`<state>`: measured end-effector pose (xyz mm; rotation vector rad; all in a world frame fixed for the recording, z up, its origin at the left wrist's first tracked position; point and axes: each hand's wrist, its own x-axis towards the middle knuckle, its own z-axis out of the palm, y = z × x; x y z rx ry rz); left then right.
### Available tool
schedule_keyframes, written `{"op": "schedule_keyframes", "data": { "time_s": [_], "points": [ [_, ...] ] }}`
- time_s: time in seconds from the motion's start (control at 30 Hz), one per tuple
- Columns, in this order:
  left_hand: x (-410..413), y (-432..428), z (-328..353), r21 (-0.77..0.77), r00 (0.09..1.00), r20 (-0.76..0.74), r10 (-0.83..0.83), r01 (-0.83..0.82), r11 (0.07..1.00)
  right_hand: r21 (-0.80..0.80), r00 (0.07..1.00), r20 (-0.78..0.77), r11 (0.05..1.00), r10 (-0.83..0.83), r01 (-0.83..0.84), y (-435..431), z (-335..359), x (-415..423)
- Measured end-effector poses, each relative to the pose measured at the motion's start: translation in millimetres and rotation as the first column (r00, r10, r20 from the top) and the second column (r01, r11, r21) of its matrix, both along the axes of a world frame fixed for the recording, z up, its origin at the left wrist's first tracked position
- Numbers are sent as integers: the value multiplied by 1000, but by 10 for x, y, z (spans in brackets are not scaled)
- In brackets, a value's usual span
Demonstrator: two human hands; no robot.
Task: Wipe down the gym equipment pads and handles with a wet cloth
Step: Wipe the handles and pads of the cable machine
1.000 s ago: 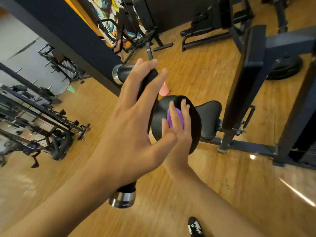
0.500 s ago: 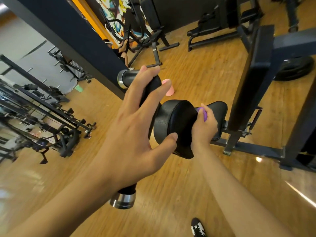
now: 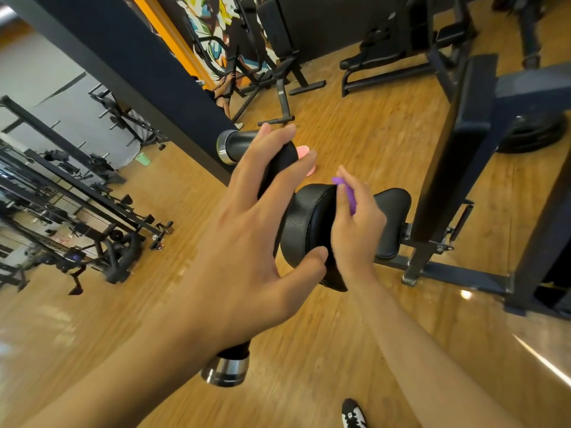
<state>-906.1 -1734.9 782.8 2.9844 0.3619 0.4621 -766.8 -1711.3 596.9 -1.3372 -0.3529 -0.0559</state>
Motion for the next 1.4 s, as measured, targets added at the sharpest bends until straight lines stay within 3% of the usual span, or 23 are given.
{"op": "schedule_keyframes", "data": {
  "time_s": [0.07,0.2,0.43,0.57,0.67,0.77,0.83,0.97,1.07,1.1,1.17,1.2,1.23,1.3,1.37,1.4],
  "points": [
    [7,8,5,6,1000,-4,-4,4,1000,-12,987,154,999,43,-41,-4,-100,-117],
    [4,6,12,4,1000,-11,-4,4,1000,-14,979,-152,990,135,-139,37,-258,55],
    [-20,-20,14,-30,1000,7,6,-5,1000,0,983,89,987,160,-160,-276,-234,-869],
    [15,8,16,-13,1000,-6,-9,9,1000,6,999,-40,1000,14,-13,89,296,-99],
    [33,16,15,-24,1000,0,-11,11,1000,7,996,25,997,-83,83,126,323,-191],
    [32,9,8,-25,1000,14,-8,8,1000,-1,964,266,1000,-23,24,-76,-72,-801],
    [10,9,10,-21,1000,7,-7,7,1000,4,940,341,999,-33,33,-92,-180,-860],
    [-11,19,-1,13,1000,-28,-12,12,1000,59,976,117,982,-185,179,102,119,-590],
    [-21,25,0,5,999,-41,1,-1,1000,36,972,200,992,-124,119,34,-245,-856],
    [-22,36,1,12,999,-44,-4,5,1000,-9,984,153,995,-96,99,-15,-540,-939],
    [-27,47,3,19,999,-49,-14,15,1000,-78,976,-198,994,-94,80,-109,-1010,-983],
    [-25,41,4,13,999,-45,-16,17,1000,-84,916,-393,995,-84,56,-144,-1120,-968],
    [-17,32,3,2,999,-38,-16,16,1000,-87,867,-490,995,-88,52,-158,-1129,-950],
    [12,18,-4,-12,999,-28,-19,19,1000,-56,909,-407,995,-93,77,-167,-848,-962],
    [39,20,-6,-16,999,-26,-27,27,1000,36,994,-78,997,-70,73,-168,-423,-1061],
    [48,21,-6,-15,999,-21,-28,28,1000,66,993,97,996,-64,57,-161,-288,-1118]
  ]
}}
